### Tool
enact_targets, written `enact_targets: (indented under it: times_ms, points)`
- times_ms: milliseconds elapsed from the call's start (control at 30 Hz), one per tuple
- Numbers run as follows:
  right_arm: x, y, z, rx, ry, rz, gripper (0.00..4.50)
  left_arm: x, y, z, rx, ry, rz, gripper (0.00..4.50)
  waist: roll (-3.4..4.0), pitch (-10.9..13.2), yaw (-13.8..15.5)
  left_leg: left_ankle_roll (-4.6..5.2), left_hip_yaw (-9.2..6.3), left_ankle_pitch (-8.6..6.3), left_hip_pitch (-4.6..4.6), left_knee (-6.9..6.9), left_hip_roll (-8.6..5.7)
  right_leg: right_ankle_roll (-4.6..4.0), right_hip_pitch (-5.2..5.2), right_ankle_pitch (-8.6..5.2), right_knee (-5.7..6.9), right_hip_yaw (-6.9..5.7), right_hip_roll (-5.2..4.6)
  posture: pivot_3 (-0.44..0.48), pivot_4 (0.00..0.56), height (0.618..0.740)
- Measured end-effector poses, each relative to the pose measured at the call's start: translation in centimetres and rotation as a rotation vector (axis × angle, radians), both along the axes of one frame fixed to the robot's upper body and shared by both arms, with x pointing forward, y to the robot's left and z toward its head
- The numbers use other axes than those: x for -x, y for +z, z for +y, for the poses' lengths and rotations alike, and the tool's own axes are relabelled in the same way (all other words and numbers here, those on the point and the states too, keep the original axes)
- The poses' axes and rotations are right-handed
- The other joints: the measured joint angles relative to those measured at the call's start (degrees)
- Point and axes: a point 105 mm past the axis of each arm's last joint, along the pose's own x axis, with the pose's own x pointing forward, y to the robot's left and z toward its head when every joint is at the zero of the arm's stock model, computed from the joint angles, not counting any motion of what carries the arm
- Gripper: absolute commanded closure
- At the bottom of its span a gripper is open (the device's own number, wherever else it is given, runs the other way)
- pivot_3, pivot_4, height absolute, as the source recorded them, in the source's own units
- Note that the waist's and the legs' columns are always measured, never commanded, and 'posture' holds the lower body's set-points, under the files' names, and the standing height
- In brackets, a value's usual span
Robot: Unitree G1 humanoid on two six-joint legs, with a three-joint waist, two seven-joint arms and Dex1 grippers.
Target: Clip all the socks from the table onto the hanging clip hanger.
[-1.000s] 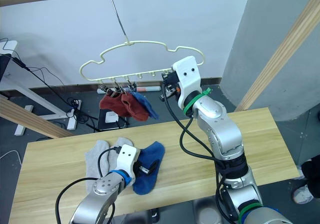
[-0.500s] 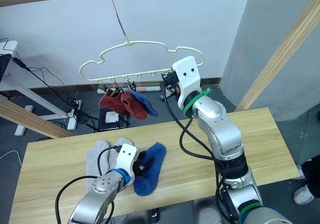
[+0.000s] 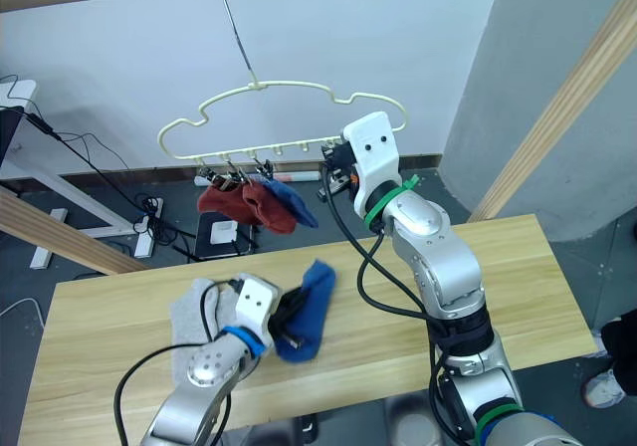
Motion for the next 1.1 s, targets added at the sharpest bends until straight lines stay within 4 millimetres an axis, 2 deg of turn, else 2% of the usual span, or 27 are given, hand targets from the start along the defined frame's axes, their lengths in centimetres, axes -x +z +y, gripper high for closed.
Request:
enact_targets:
  times_ms: [100,400,533,700,1100]
  points:
    - [0.0,0.0,0.0,-0.003,0.001,0.0,4.5,-0.3,2.3,-0.7,0.009,-0.043,-0.151,4.47,0.0,0.0,-0.2,0.0,0.01,0.0,0.01,0.0,0.0,0.0,-0.01,0.0,-0.01,0.0,0.01,-0.253,0.312,0.737]
    - [0.4,-0.1,0.7,-0.031,0.029,0.037,4.5,-1.7,5.1,-1.4,-0.099,-0.078,-0.395,4.47,0.0,0.0,-0.4,0.01,0.0,0.0,-0.01,0.01,-0.04,0.0,-0.01,0.0,0.0,-0.02,0.04,-0.255,0.312,0.737]
    - [0.5,-0.1,0.8,-0.04,0.042,0.054,4.5,-2.3,4.8,-1.3,-0.104,-0.066,-0.386,4.47,0.0,0.0,-0.4,0.01,-0.03,0.0,-0.02,0.0,-0.05,0.0,-0.02,0.0,0.01,-0.06,0.06,-0.255,0.315,0.737]
    - [0.7,-0.2,0.8,-0.036,0.047,0.066,4.5,-3.2,5.7,-1.3,-0.1,-0.05,-0.413,4.47,0.0,0.0,-0.4,0.01,-0.02,0.0,-0.02,0.01,-0.08,0.0,-0.01,0.0,0.02,-0.05,0.06,-0.255,0.316,0.737]
    - [0.9,-0.3,1.0,-0.029,0.054,0.071,4.5,-3.3,6.2,-1.3,-0.088,-0.034,-0.44,4.47,0.0,0.0,-0.4,0.01,-0.03,0.0,-0.02,0.01,-0.07,0.0,-0.01,0.0,0.03,-0.06,0.06,-0.25,0.318,0.737]
